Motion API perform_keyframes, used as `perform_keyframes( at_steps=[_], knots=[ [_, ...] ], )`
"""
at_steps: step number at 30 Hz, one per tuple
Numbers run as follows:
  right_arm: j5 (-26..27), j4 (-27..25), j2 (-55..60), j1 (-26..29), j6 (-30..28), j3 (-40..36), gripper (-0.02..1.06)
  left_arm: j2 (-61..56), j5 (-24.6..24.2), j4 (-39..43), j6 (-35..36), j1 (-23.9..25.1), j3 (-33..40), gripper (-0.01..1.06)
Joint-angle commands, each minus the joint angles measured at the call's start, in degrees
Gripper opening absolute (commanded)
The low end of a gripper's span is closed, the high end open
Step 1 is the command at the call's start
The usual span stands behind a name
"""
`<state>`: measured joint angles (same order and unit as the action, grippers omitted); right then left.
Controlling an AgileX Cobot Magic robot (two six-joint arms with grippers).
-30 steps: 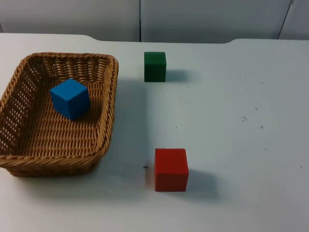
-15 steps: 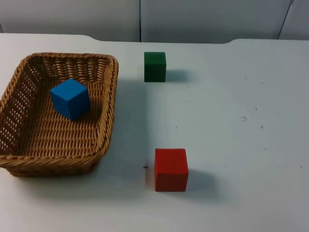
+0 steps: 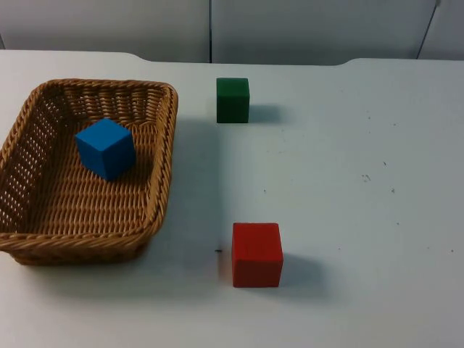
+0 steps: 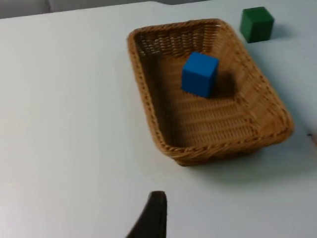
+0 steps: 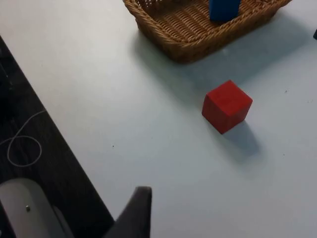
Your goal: Pick up the basket with the left hand and place the blue cube into the basket with the right hand.
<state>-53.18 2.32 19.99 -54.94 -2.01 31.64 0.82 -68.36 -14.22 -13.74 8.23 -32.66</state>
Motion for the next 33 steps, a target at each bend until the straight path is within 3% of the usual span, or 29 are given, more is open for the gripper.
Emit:
perform_keyframes(
  at_steps=[1,8,16,25,33],
  knots=[
    [-1.32,-0.98,-2.02,-0.17,-0.61,-0.26,0.95,-0.82,-0.2,3.47,3.88,0.11,0.3,0.84],
    [-7.32,-2.32,-10.28,-0.17,0.96,-0.26,0.95,-0.82,0.67,5.91,7.06,0.11,1.01,0.84],
    [-13.31,-2.32,-17.58,-0.17,2.01,-0.26,0.95,-0.82,5.24,6.04,8.45,0.11,2.56,0.84],
    [-16.79,-2.79,-19.99,-0.26,3.93,0.06,0.95,-0.82,6.73,7.04,10.35,0.11,3.41,0.84],
    [-16.79,-1.38,-19.99,-0.26,4.51,0.33,0.95,-0.82,6.73,7.57,11.04,0.11,3.41,0.84]
  ],
)
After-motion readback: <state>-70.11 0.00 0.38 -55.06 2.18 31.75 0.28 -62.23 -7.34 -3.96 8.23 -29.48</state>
